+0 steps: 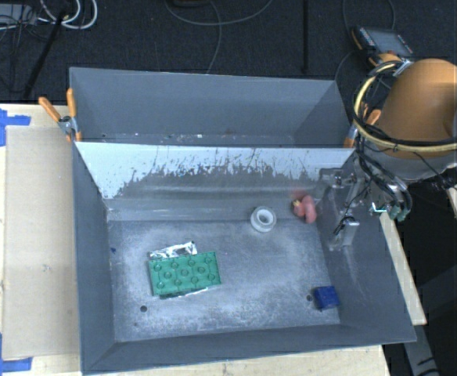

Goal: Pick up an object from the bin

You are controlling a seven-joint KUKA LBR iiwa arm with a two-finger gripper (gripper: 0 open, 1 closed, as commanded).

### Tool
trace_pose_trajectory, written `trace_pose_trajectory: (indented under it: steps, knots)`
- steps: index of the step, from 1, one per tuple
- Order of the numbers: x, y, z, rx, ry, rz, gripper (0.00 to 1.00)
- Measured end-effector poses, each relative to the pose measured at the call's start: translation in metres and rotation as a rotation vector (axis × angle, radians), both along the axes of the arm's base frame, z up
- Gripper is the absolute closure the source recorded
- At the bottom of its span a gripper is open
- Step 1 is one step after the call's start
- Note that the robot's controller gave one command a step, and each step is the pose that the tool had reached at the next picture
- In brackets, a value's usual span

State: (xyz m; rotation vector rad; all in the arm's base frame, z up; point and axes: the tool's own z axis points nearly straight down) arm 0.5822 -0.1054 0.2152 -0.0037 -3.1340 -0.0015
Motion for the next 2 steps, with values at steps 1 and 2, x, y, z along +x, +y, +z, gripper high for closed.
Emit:
trace_pose_trajectory:
  steps: [1,2]
  knots:
    - [-0.111,0.007,-0.114,0.002,-0.004,0.293,0.0]
    - [-0.097,-0.046,-0.144,0.001,-0.015,0.435,0.0]
